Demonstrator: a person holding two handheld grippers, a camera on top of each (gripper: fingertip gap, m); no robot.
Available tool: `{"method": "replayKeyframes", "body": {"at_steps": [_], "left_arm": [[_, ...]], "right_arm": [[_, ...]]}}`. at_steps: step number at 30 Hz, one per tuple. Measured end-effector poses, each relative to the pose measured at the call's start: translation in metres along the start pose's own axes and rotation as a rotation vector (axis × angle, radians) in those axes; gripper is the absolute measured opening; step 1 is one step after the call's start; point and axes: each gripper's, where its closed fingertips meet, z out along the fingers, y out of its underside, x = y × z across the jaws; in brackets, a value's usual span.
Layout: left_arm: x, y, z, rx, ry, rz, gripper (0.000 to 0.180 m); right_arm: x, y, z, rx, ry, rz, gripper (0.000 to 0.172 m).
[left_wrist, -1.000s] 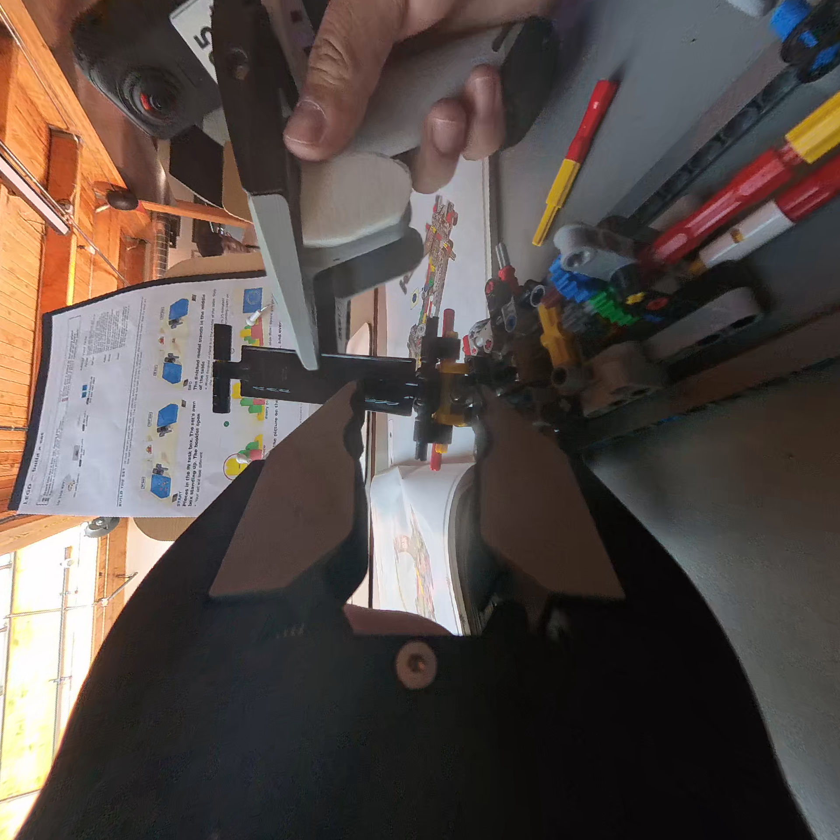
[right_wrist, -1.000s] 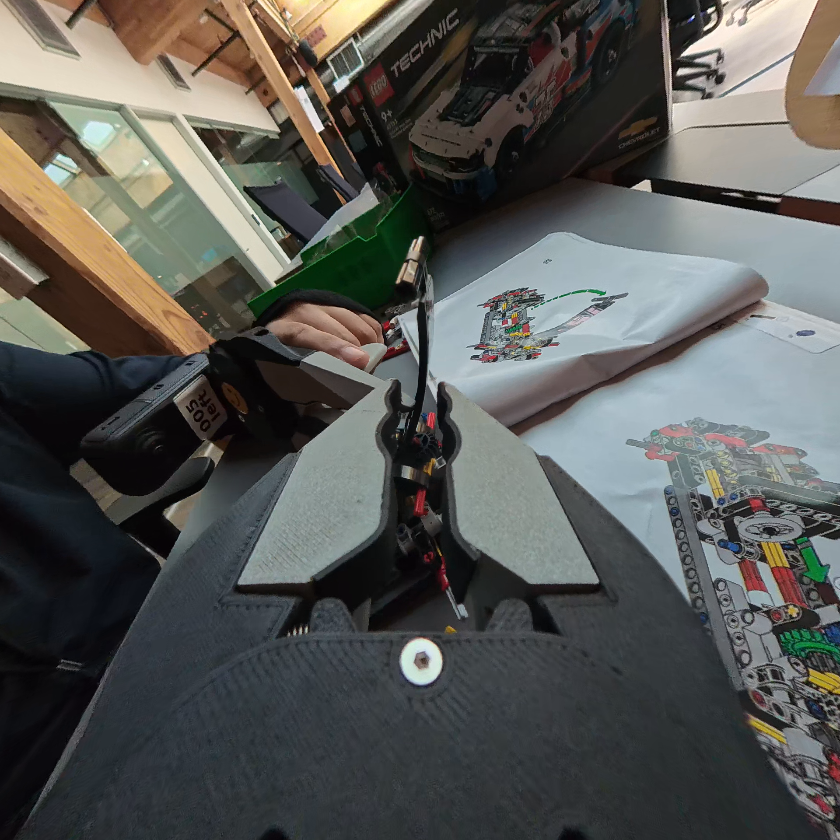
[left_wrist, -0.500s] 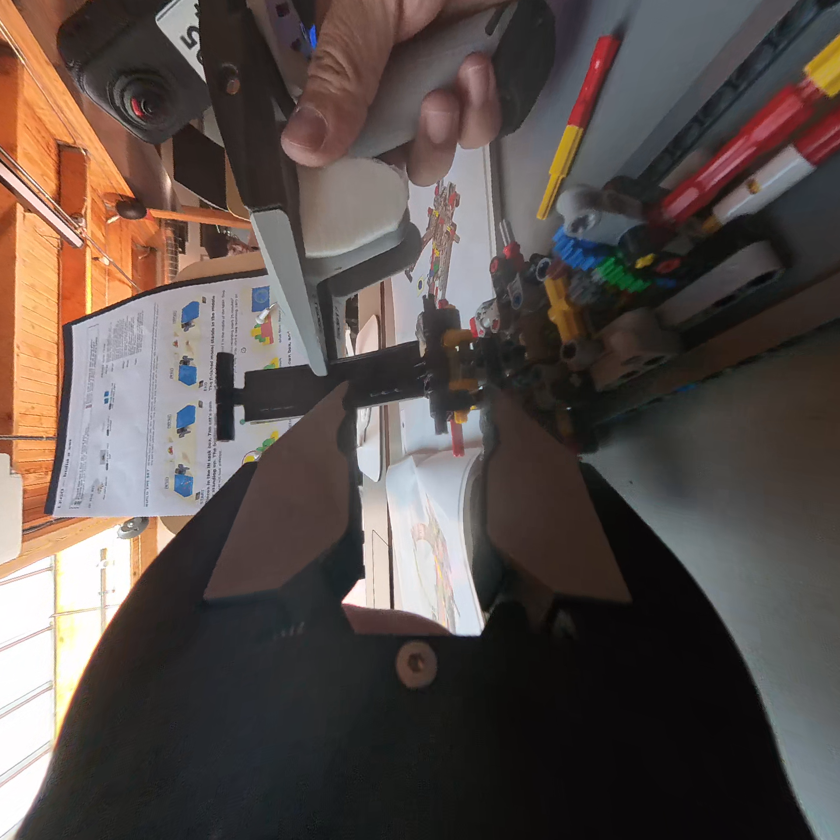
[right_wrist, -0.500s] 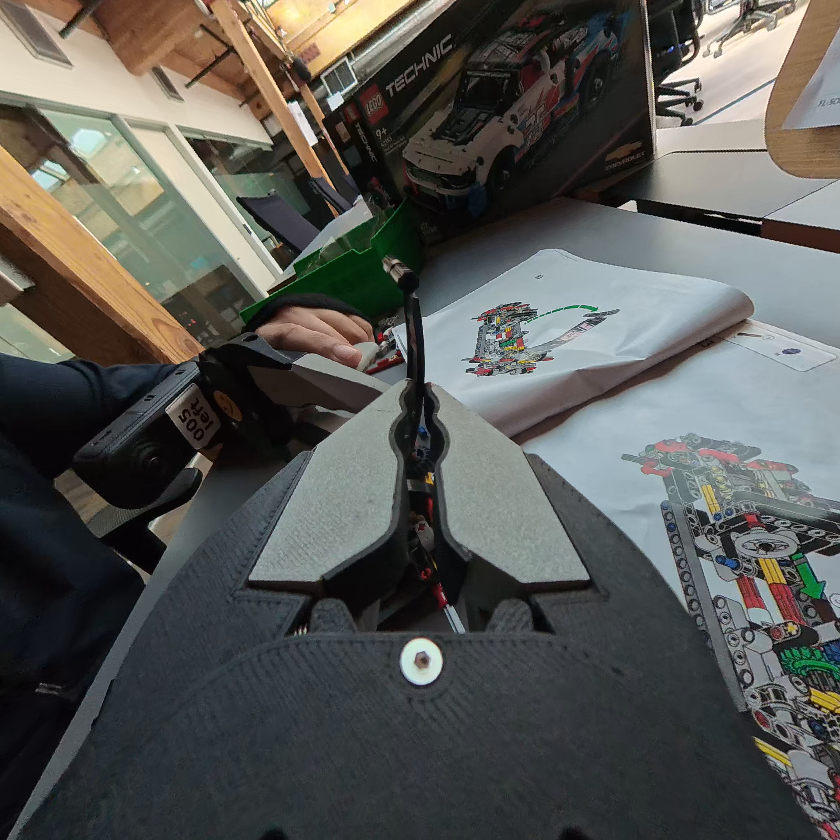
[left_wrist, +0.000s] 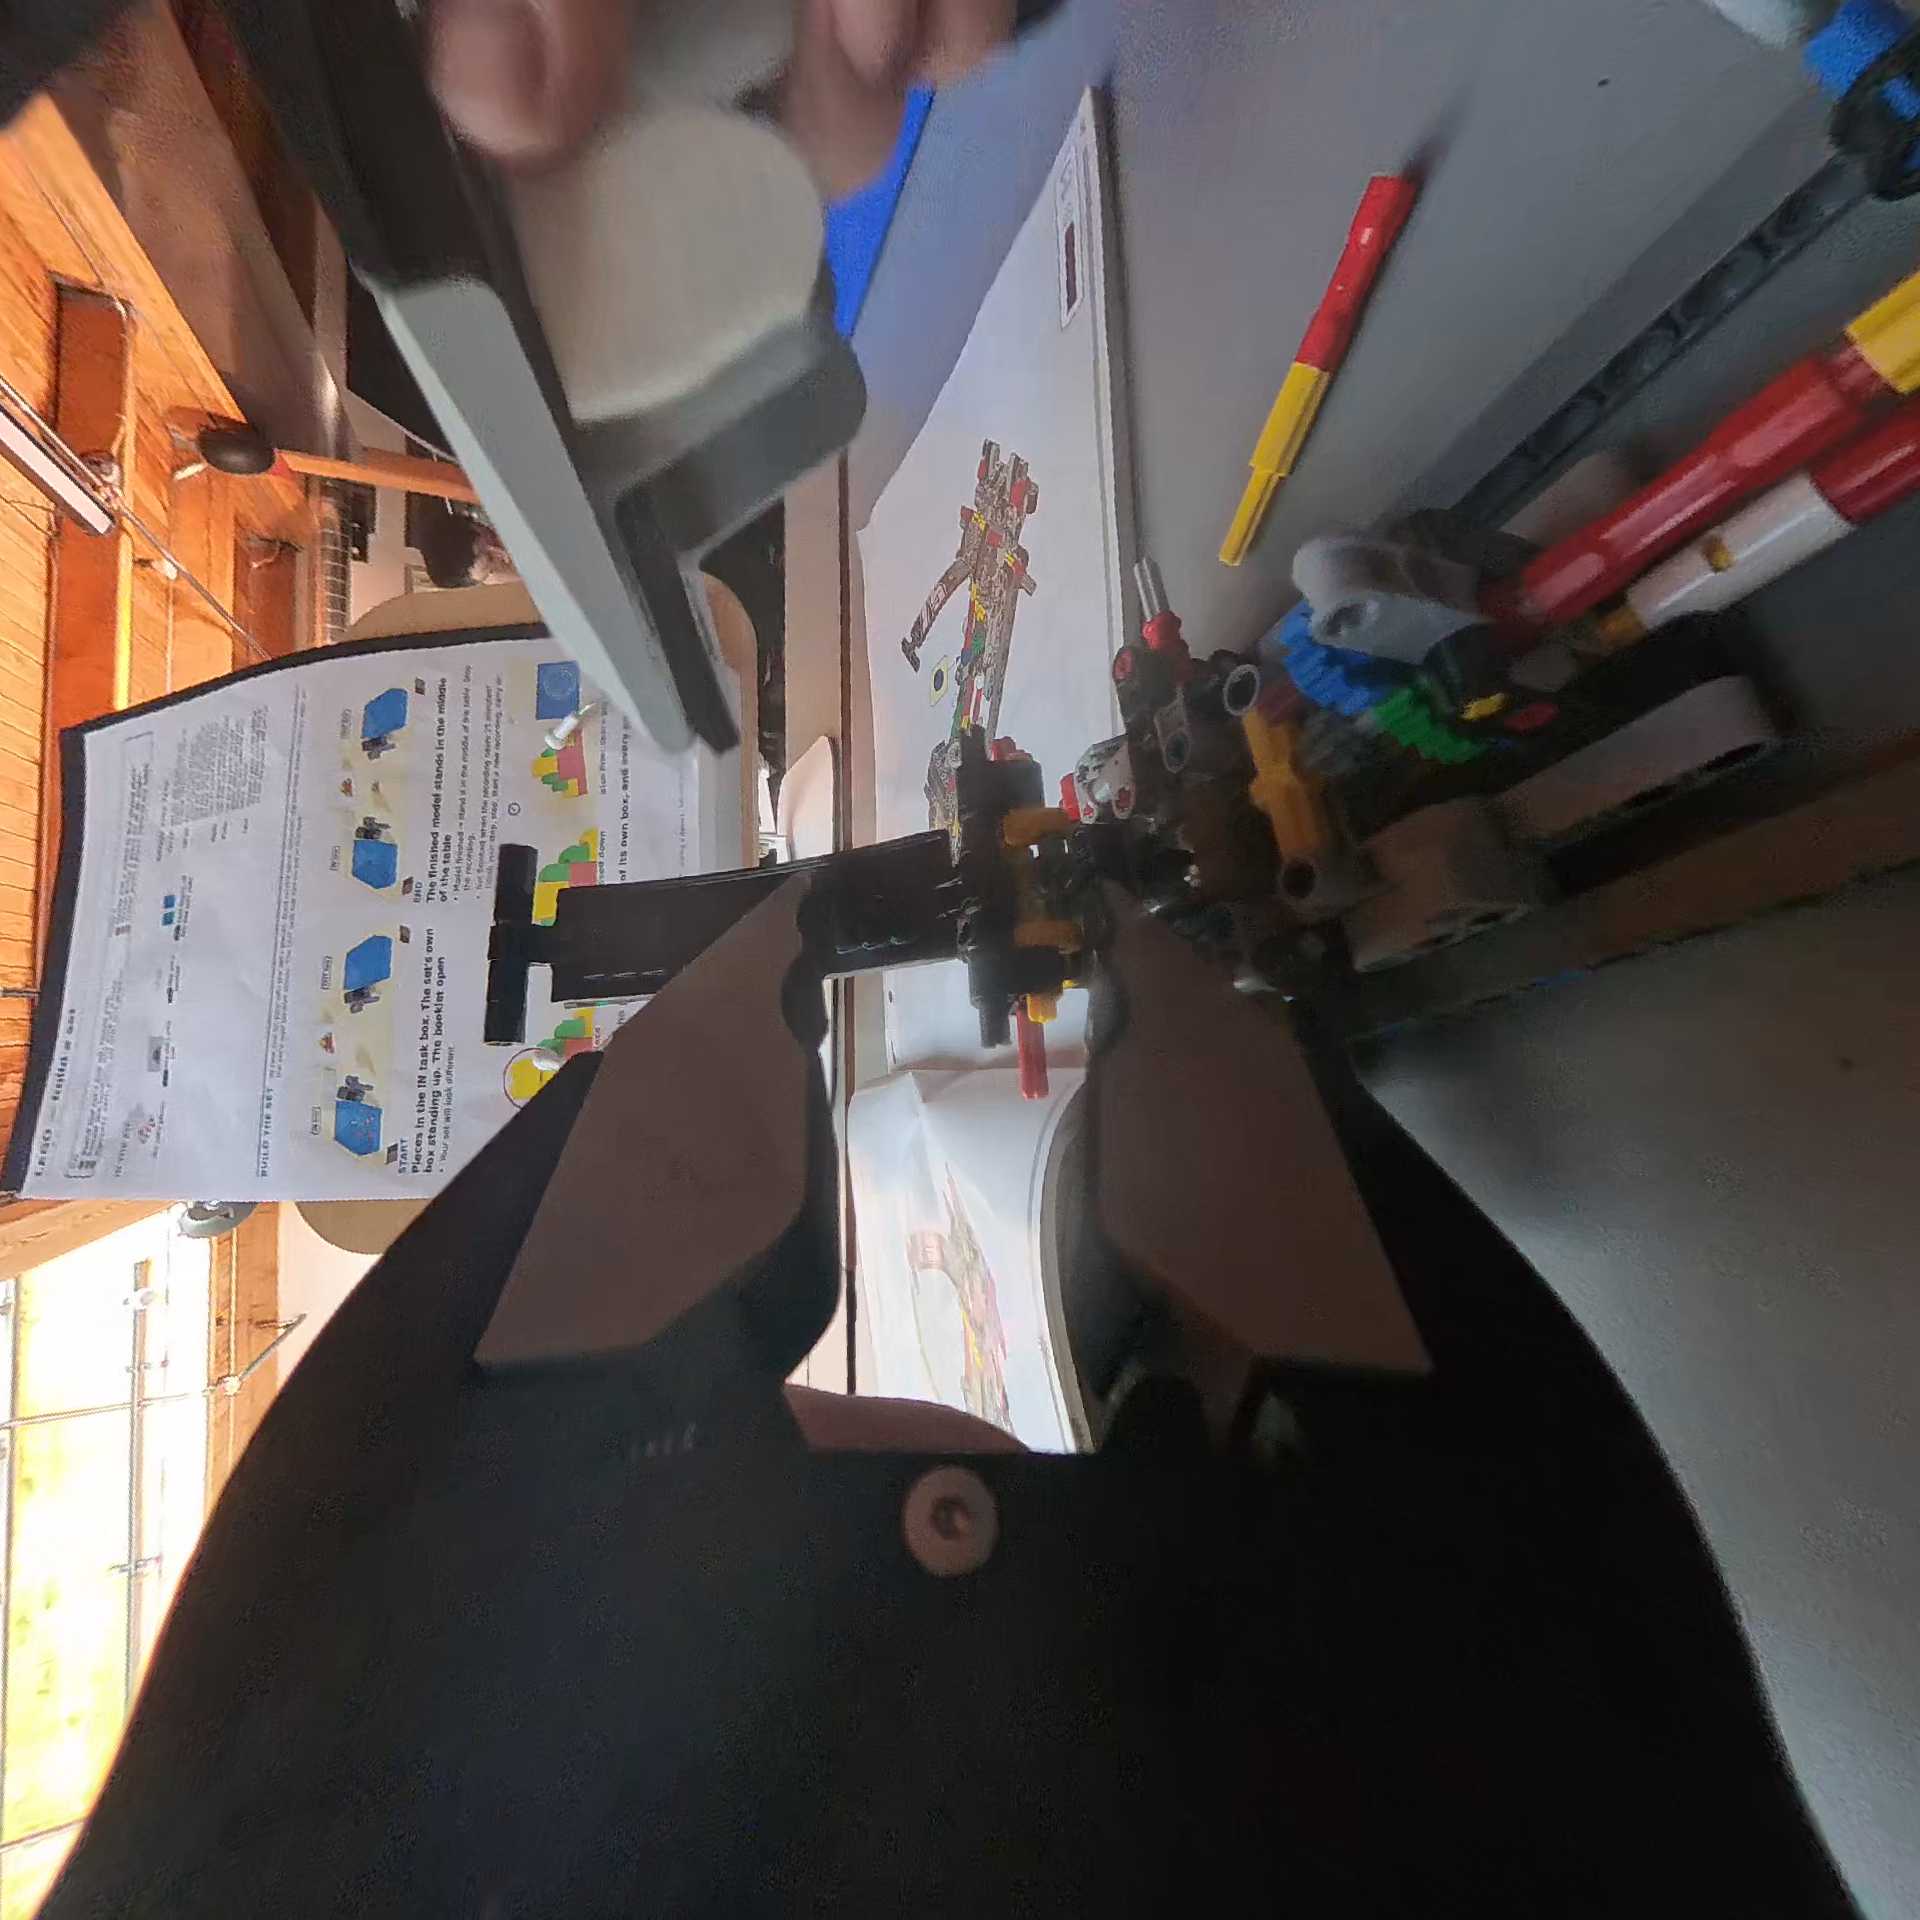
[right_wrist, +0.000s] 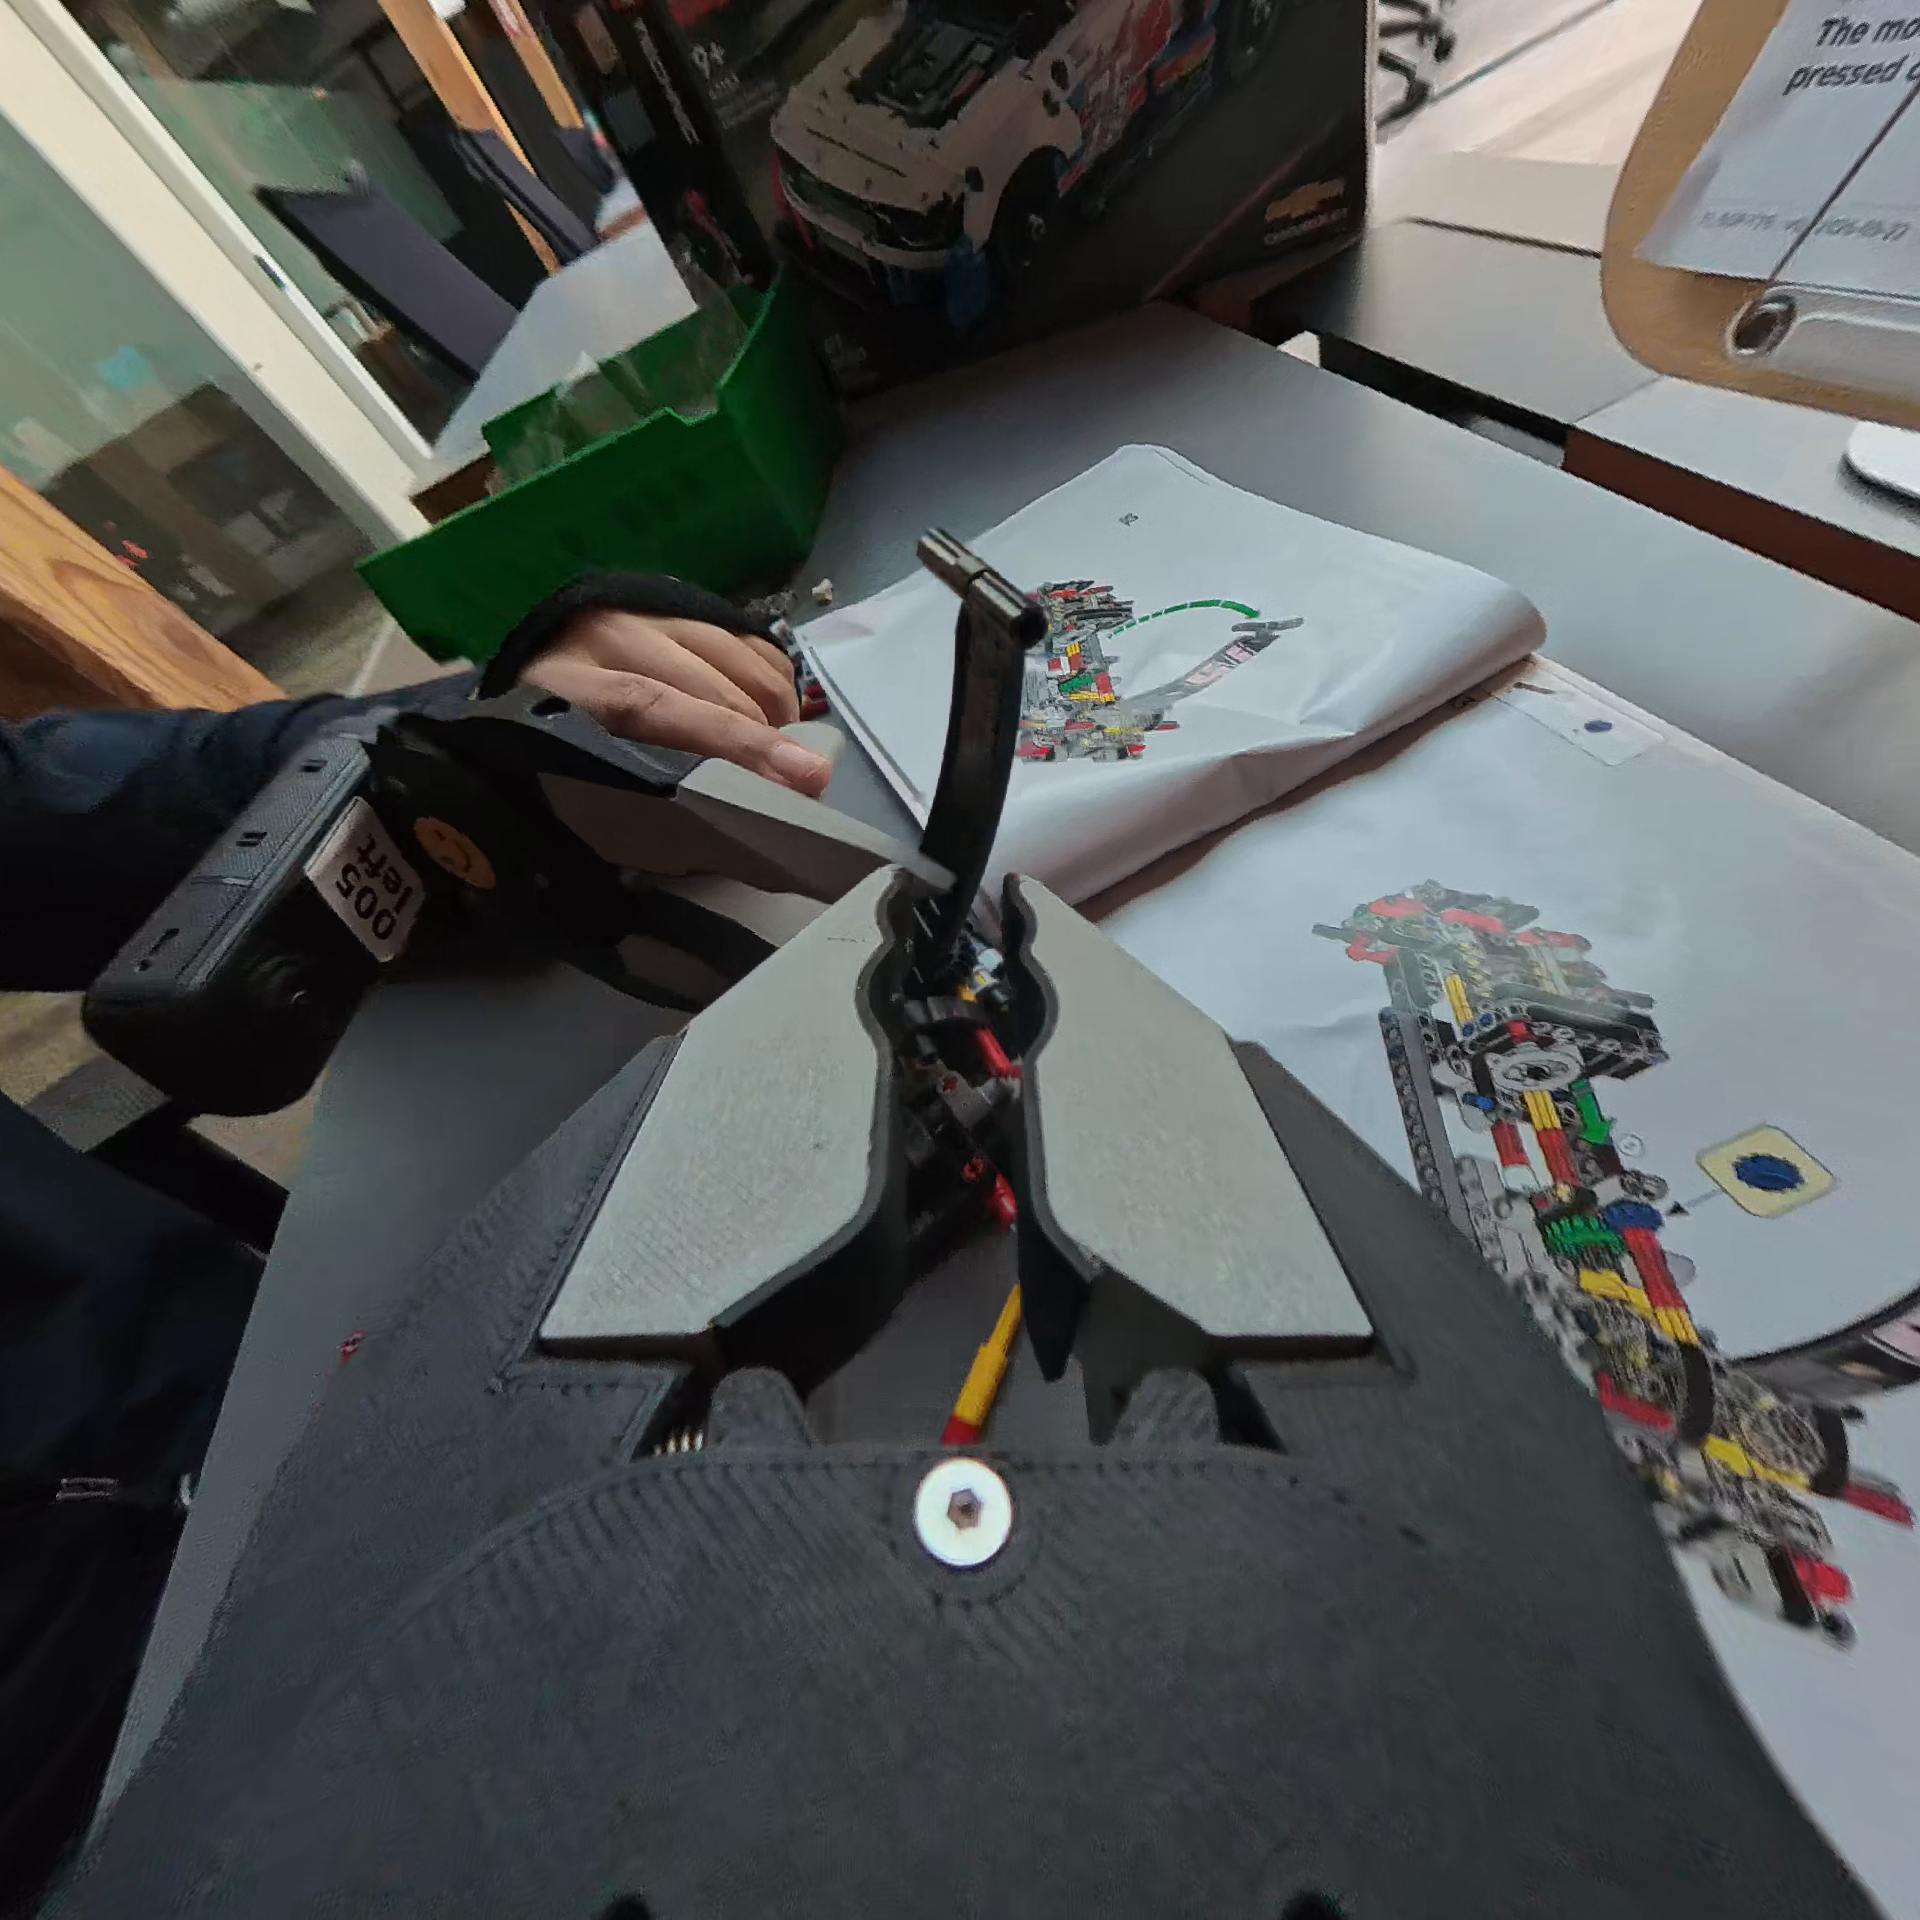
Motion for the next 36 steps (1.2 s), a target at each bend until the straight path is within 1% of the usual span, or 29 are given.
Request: {"method": "replayKeyframes", "body": {"at_steps": [2, 4, 6, 8, 10, 12, 16, 21, 25, 30, 34, 36], "left_arm": [[0.000, 0.000, 0.000, 0.000, -0.001, -0.009, 0.045], [0.000, 0.000, 0.001, -0.001, -0.002, -0.017, 0.045], [0.000, 0.000, 0.001, -0.003, -0.004, -0.024, 0.044], [0.000, 0.000, 0.001, -0.009, -0.006, -0.027, 0.044], [0.000, 0.000, 0.001, -0.015, -0.007, -0.030, 0.044], [0.000, 0.000, 0.001, -0.022, -0.008, -0.027, 0.044], [0.000, 0.000, 0.001, -0.025, -0.015, -0.036, 0.044], [-0.001, -0.001, 0.001, -0.022, -0.025, -0.040, 0.043], [-0.001, -0.001, 0.001, -0.020, -0.029, -0.048, 0.043], [-0.001, -0.001, 0.002, -0.027, -0.038, -0.064, 0.043], [-0.001, -0.001, 0.002, -0.039, -0.040, -0.068, 0.043], [-0.001, -0.001, 0.003, -0.038, -0.043, -0.073, 0.043]], "right_arm": [[-0.002, 0.021, -0.010, -0.138, 0.112, -0.017, 0.015], [-0.002, 0.057, -0.020, -0.297, 0.252, -0.037, 0.015], [-0.008, 0.090, -0.027, -0.414, 0.343, -0.049, 0.014], [-0.010, 0.111, -0.033, -0.462, 0.424, -0.075, 0.015], [-0.006, 0.121, -0.037, -0.483, 0.494, -0.089, 0.017], [-0.002, 0.128, -0.038, -0.498, 0.512, -0.084, 0.016], [0.000, 0.129, -0.033, -0.470, 0.498, -0.056, 0.004], [-0.001, 0.127, -0.031, -0.440, 0.484, -0.026, 0.003], [-0.011, 0.124, -0.024, -0.390, 0.418, 0.022, 0.003], [-0.025, 0.107, -0.022, -0.283, 0.339, 0.075, 0.003], [-0.045, 0.081, -0.020, -0.139, 0.208, 0.185, 0.003], [-0.050, 0.074, -0.016, -0.084, 0.154, 0.256, 0.002]]}}
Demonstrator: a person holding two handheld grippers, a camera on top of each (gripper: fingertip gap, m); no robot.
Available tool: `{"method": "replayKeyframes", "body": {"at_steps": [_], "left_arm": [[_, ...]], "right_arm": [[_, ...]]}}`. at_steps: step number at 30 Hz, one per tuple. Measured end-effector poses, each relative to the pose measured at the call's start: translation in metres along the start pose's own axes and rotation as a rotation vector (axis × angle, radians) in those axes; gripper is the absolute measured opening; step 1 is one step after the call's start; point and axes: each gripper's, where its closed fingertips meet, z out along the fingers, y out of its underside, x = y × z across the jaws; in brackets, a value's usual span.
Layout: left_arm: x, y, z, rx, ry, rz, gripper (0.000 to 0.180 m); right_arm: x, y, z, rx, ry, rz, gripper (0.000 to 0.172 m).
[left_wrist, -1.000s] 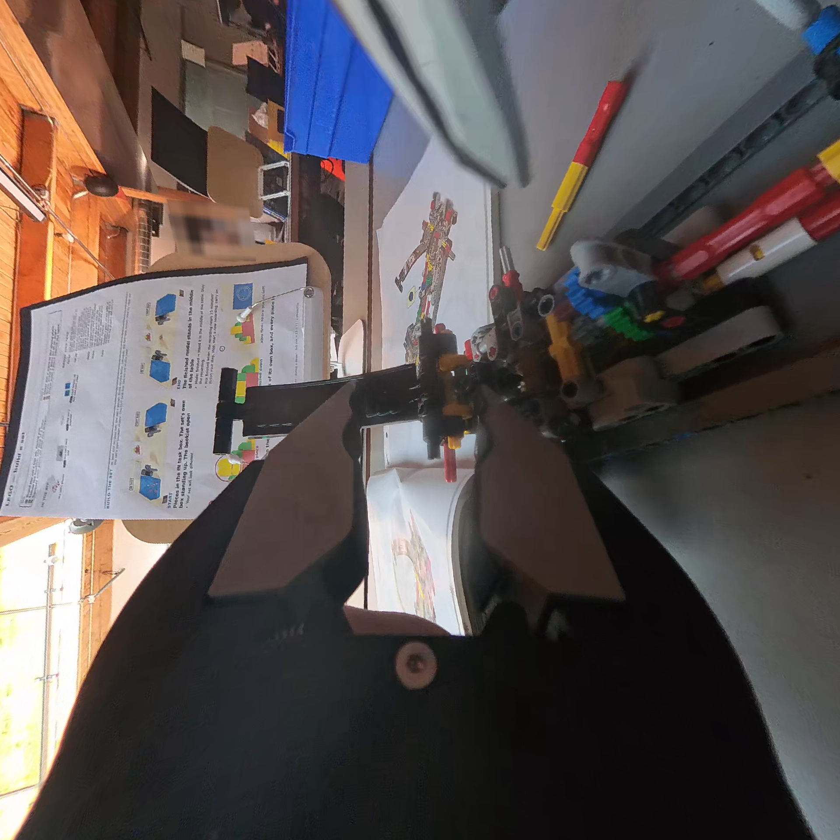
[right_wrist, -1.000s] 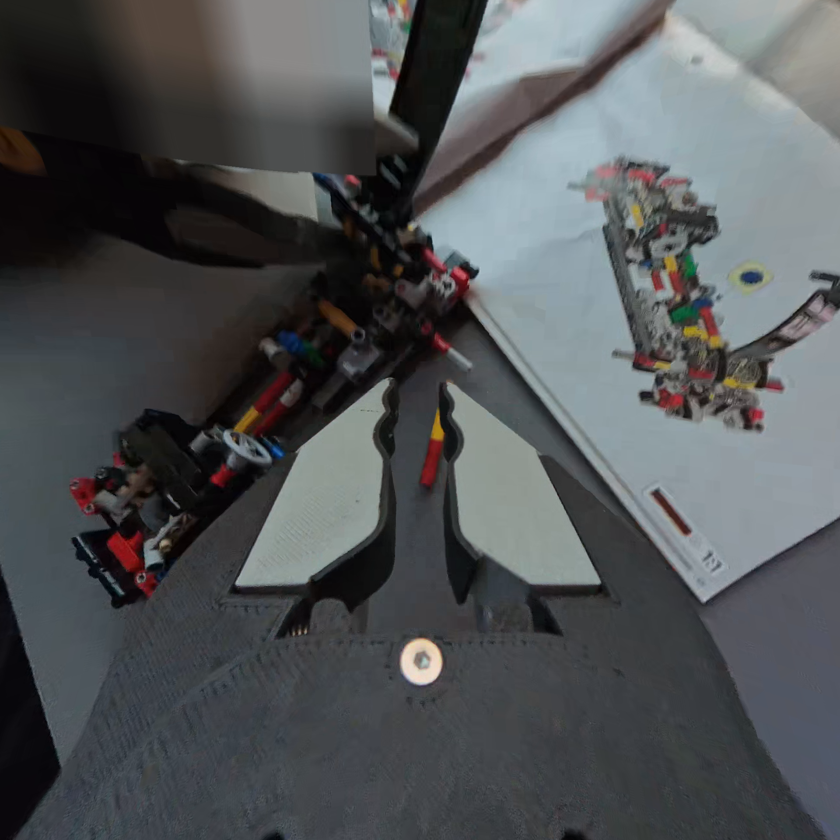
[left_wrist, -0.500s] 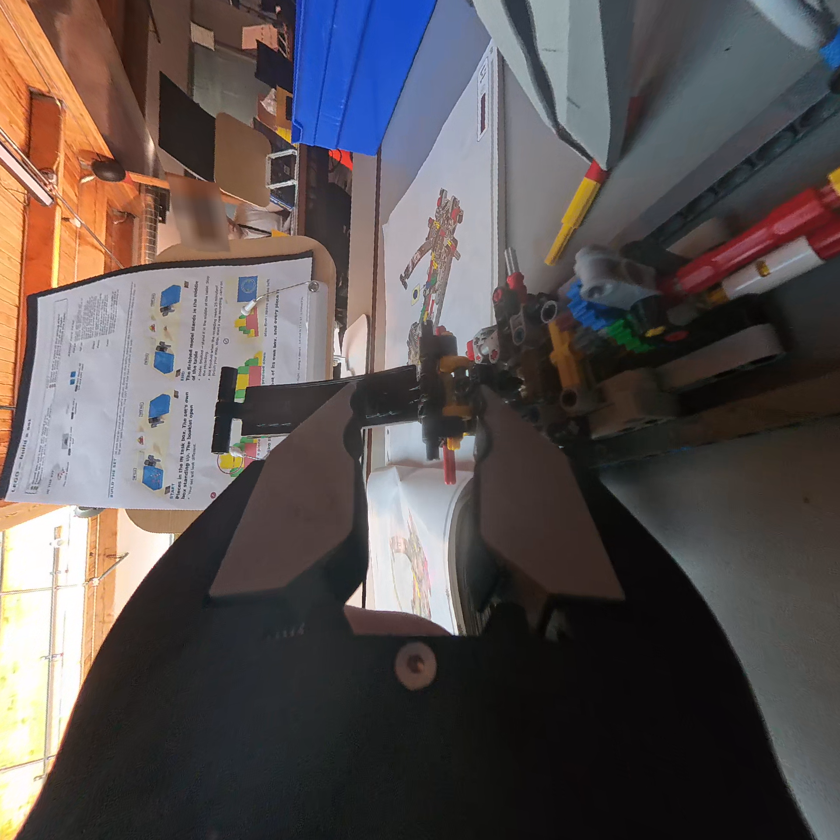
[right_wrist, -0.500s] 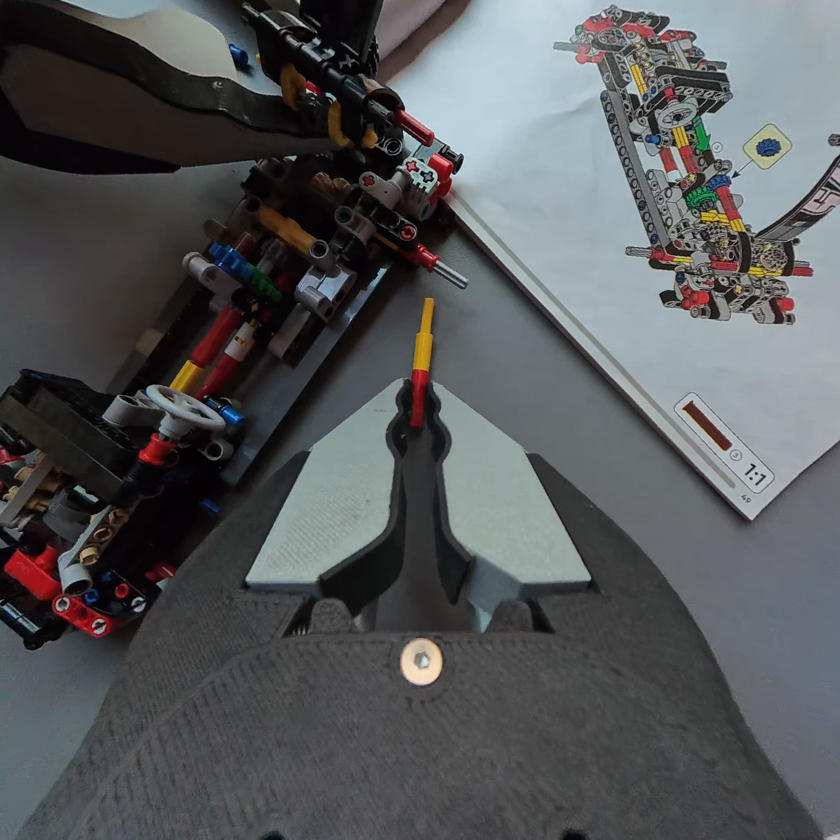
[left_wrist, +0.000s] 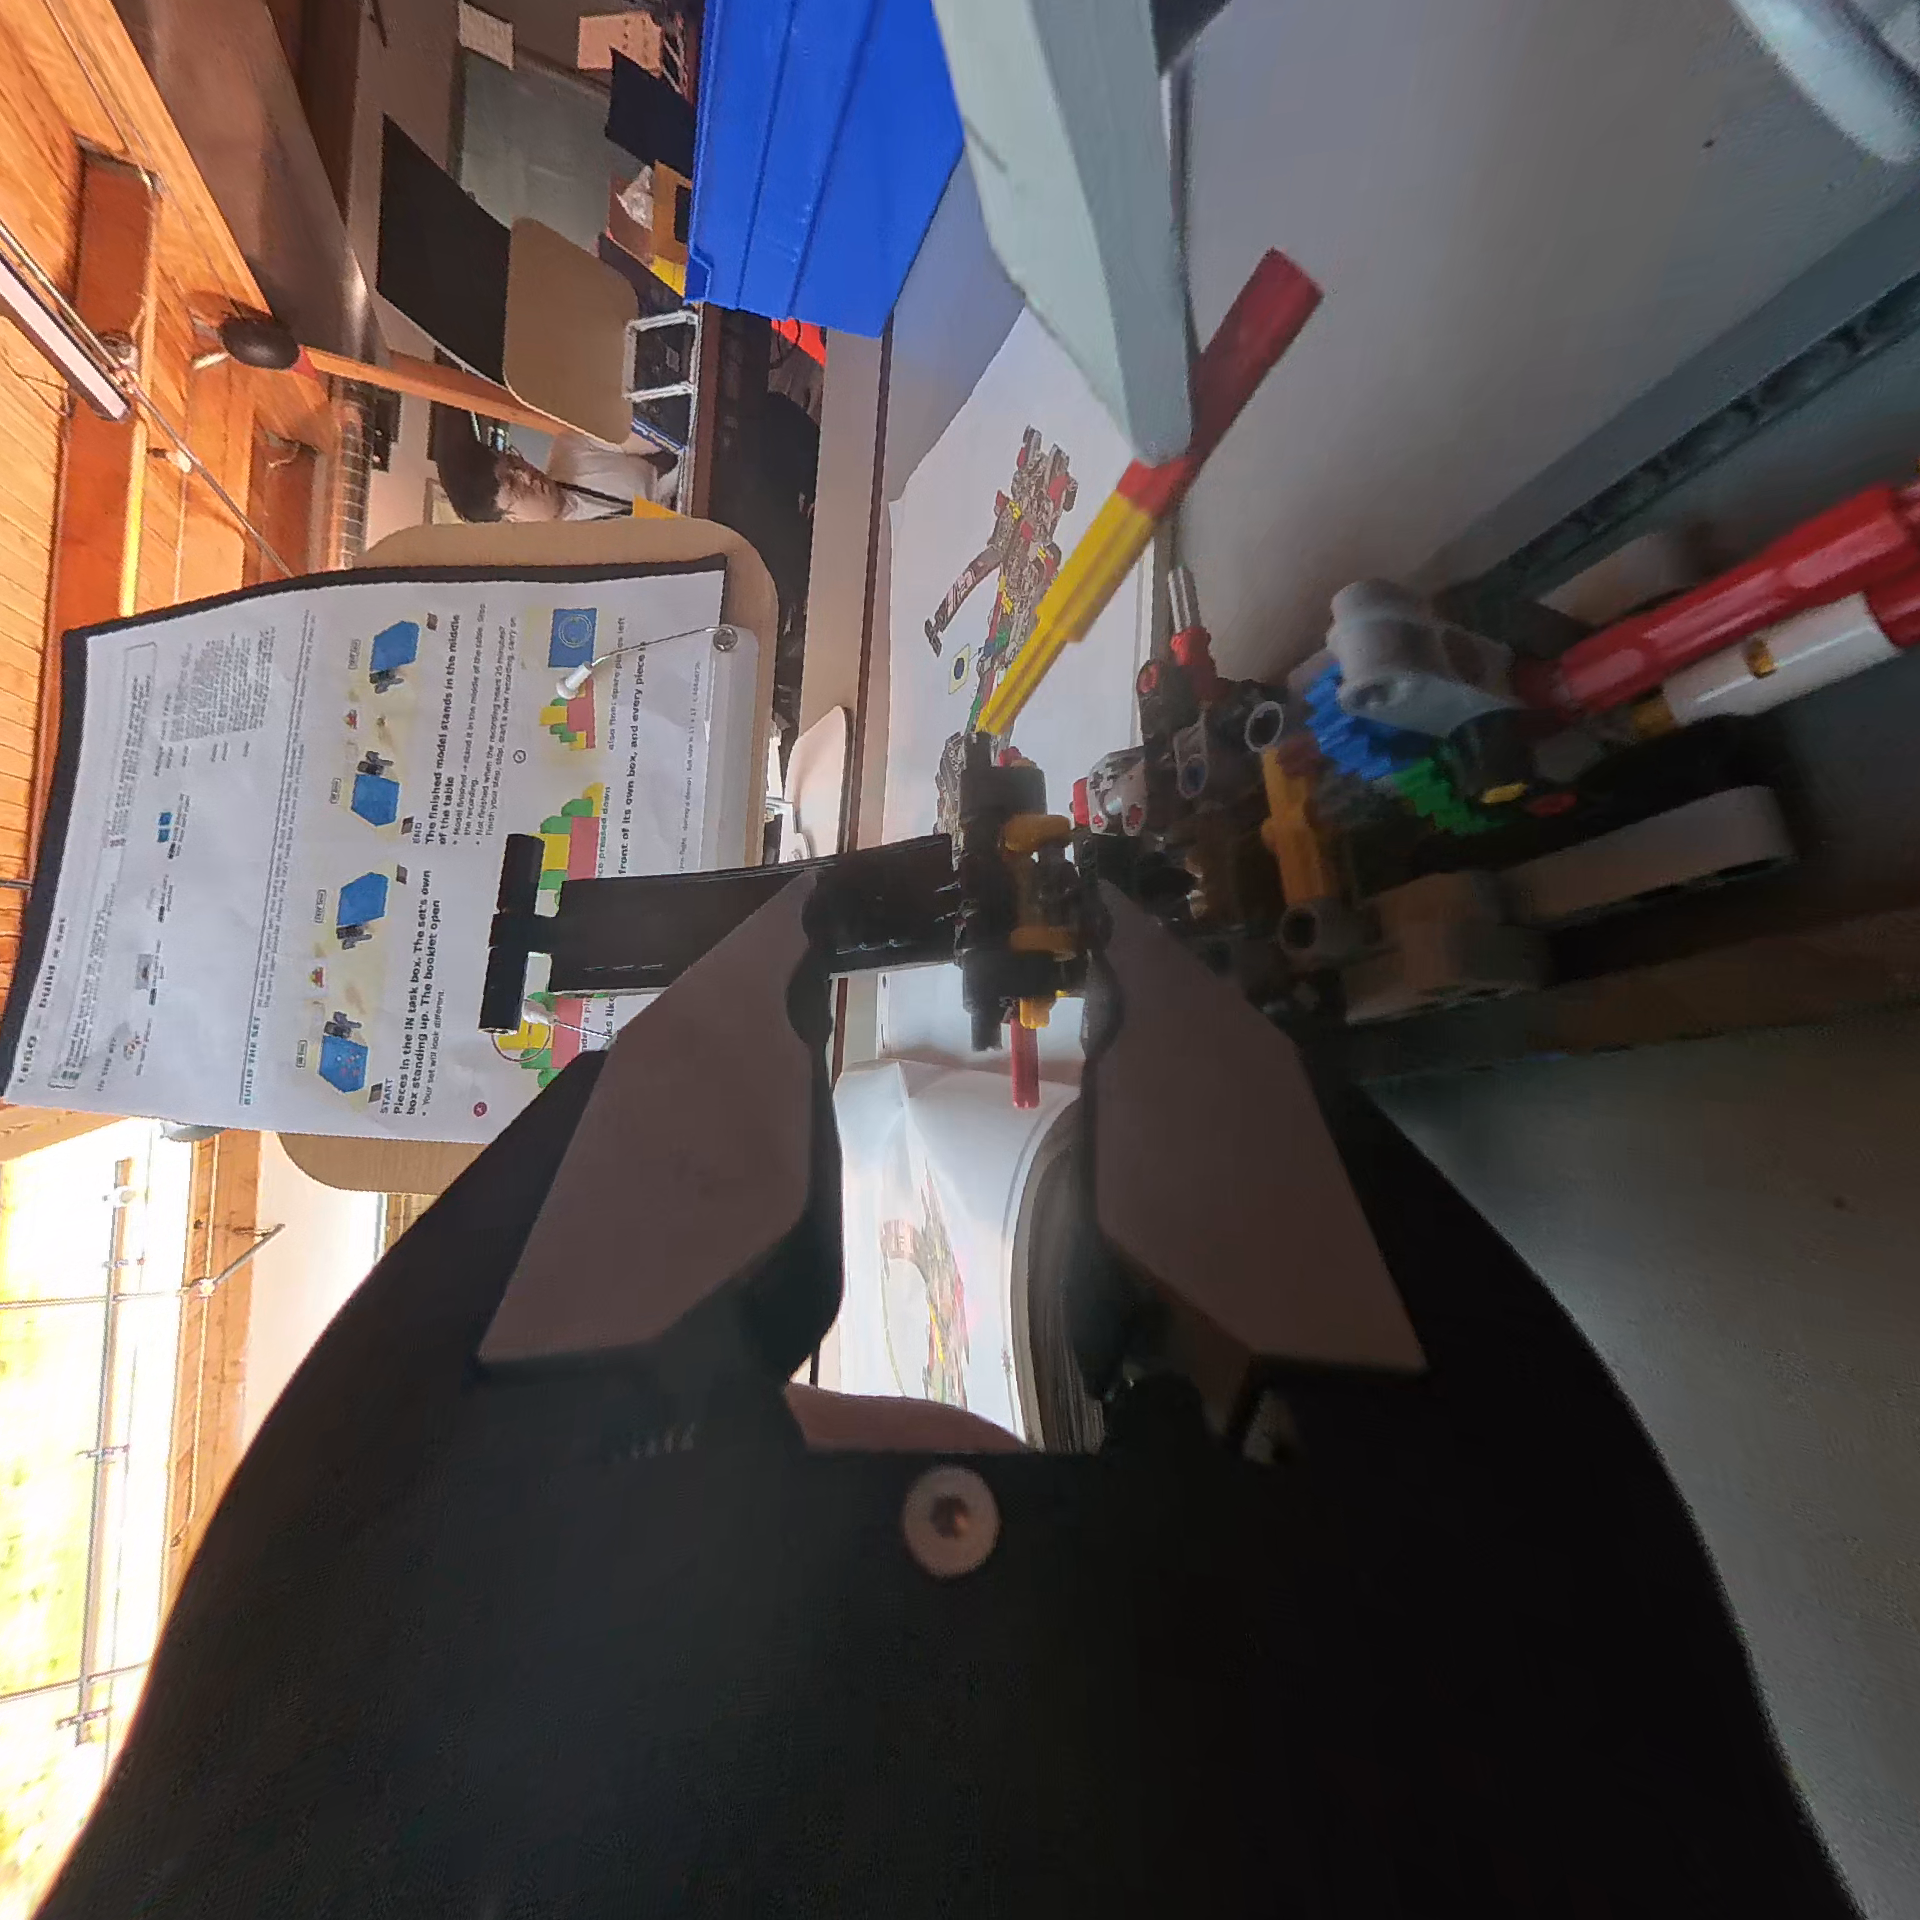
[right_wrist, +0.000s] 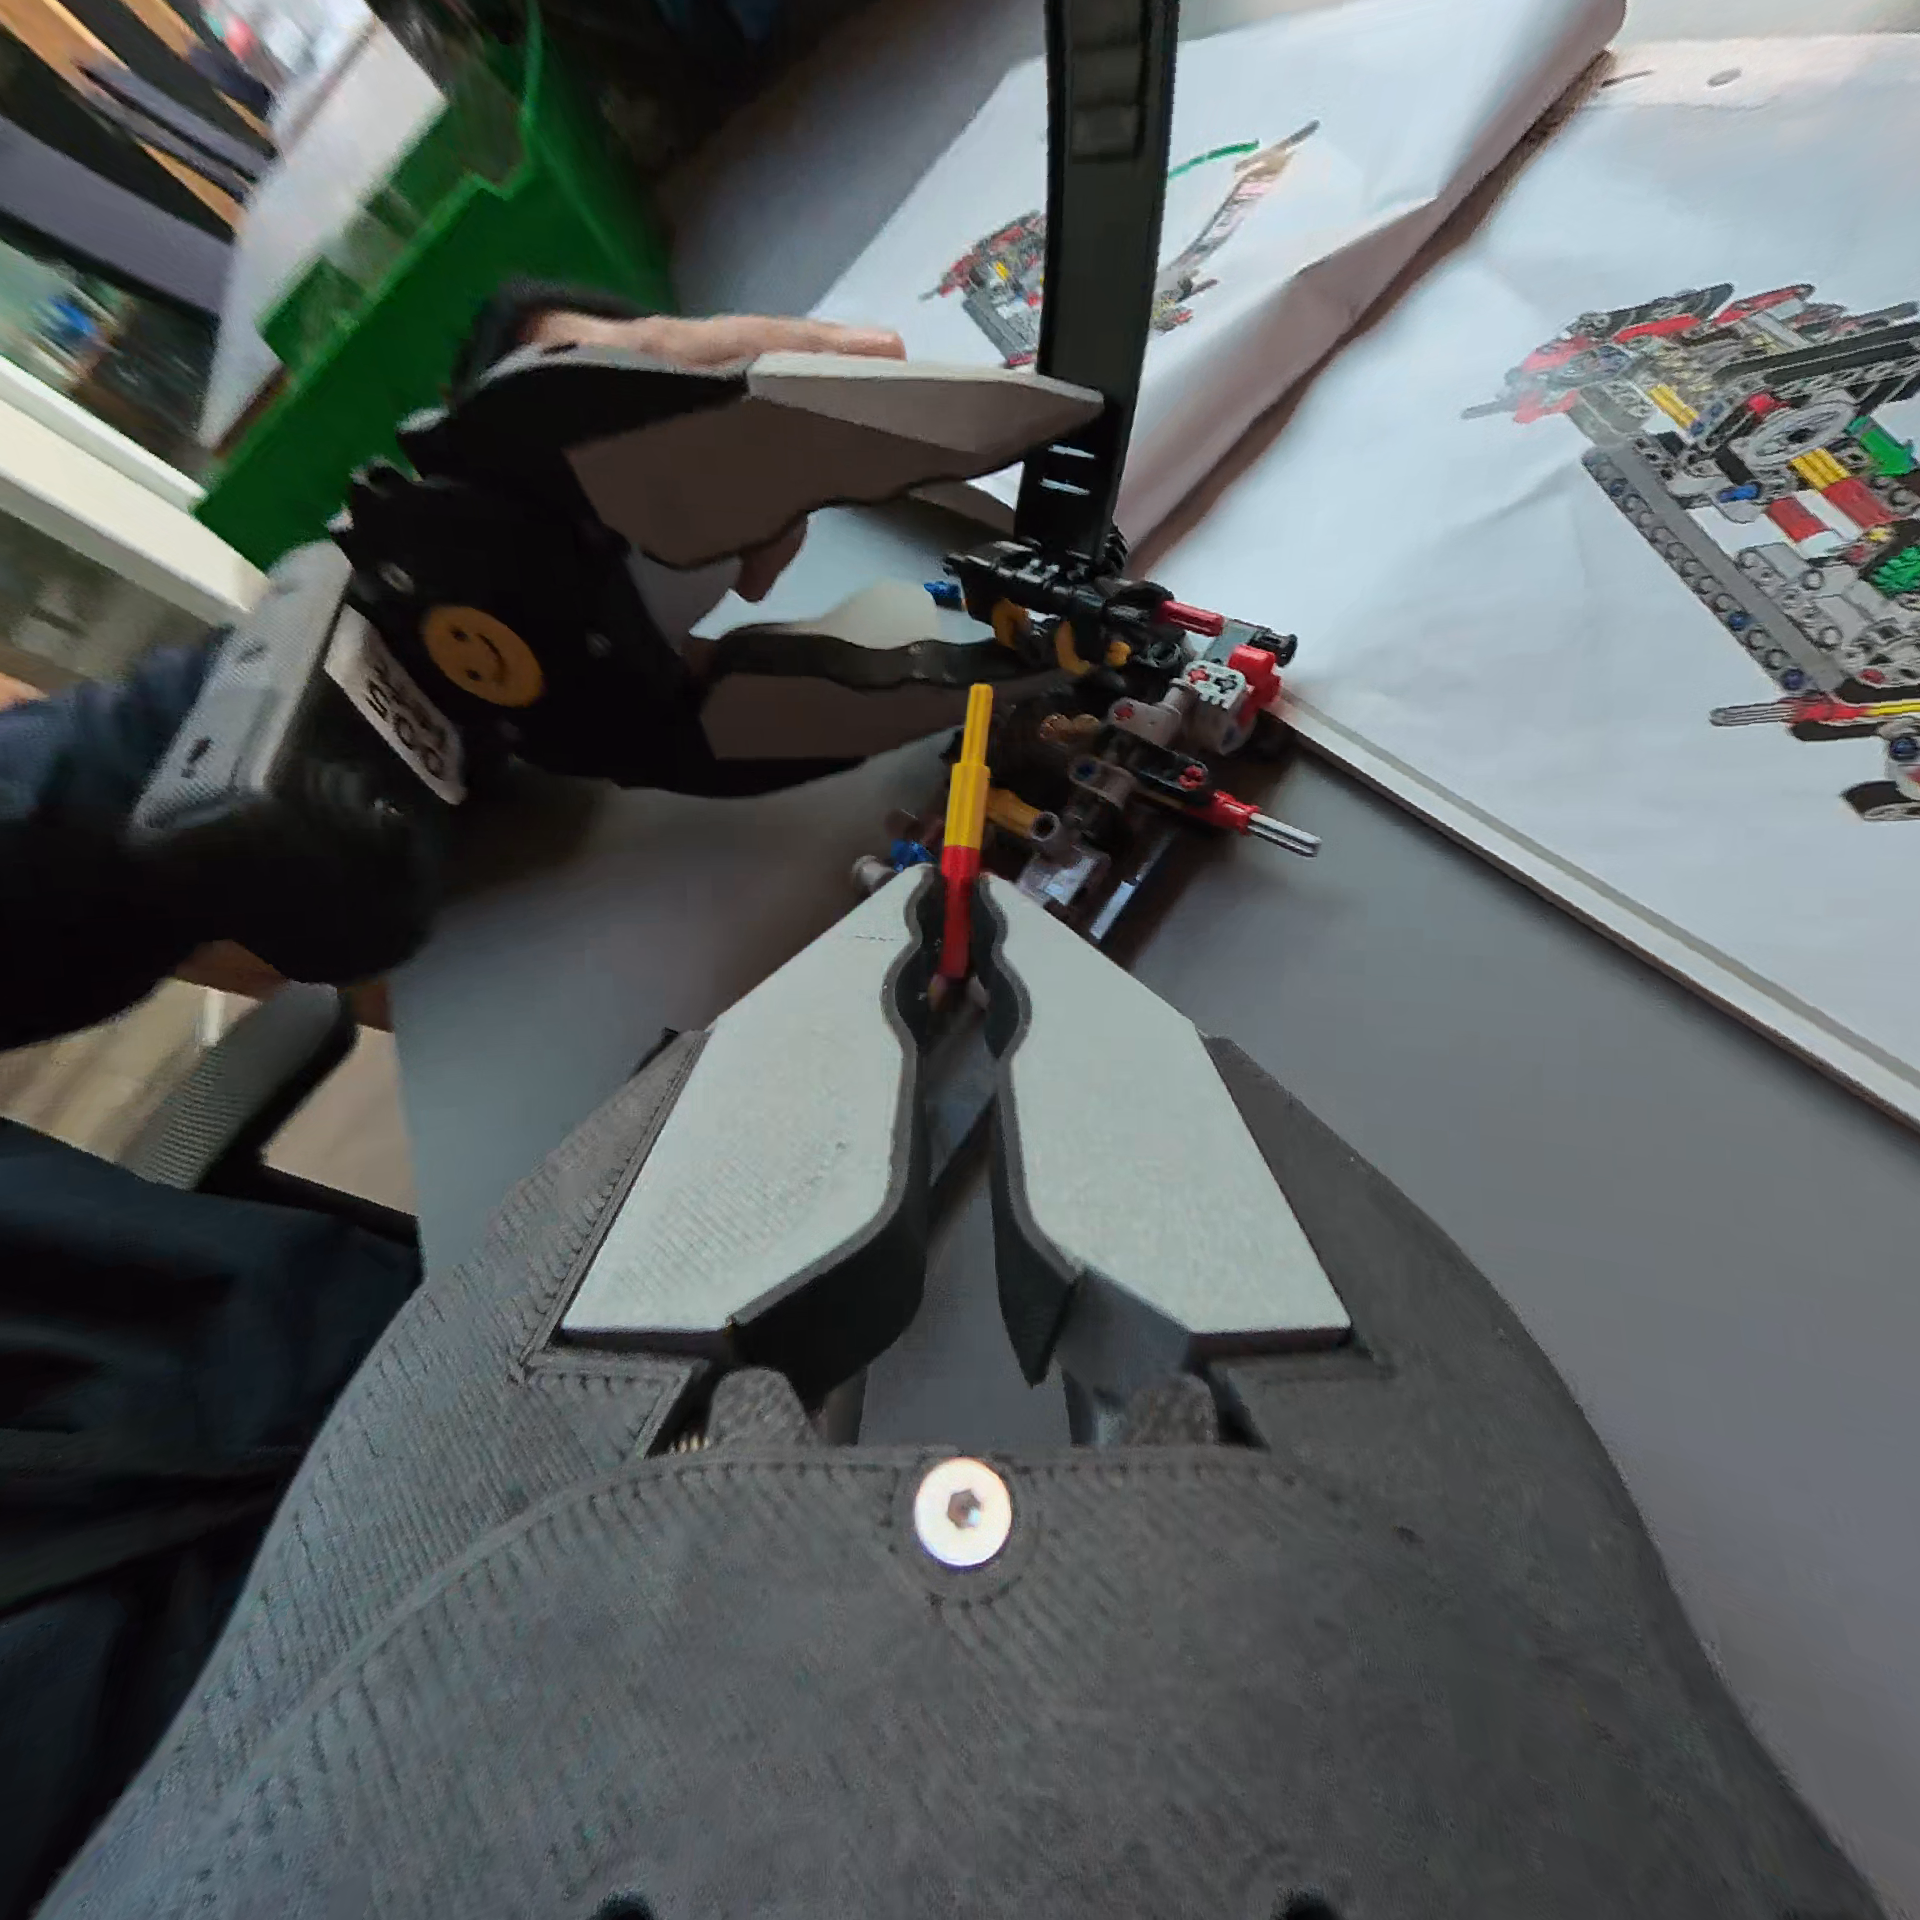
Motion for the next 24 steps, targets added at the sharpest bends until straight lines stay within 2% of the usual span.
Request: {"method": "replayKeyframes", "body": {"at_steps": [5, 16, 24], "left_arm": [[0.000, 0.000, 0.000, -0.006, -0.001, -0.012, 0.043], [0.000, -0.001, 0.000, -0.006, -0.020, -0.007, 0.043], [0.000, -0.001, 0.000, -0.029, -0.043, 0.052, 0.041]], "right_arm": [[0.000, -0.002, 0.009, 0.012, -0.018, 0.106, 0.003], [0.004, 0.005, 0.016, -0.039, 0.081, 0.047, 0.003], [0.004, 0.000, 0.022, -0.056, 0.055, 0.143, 0.003]]}}
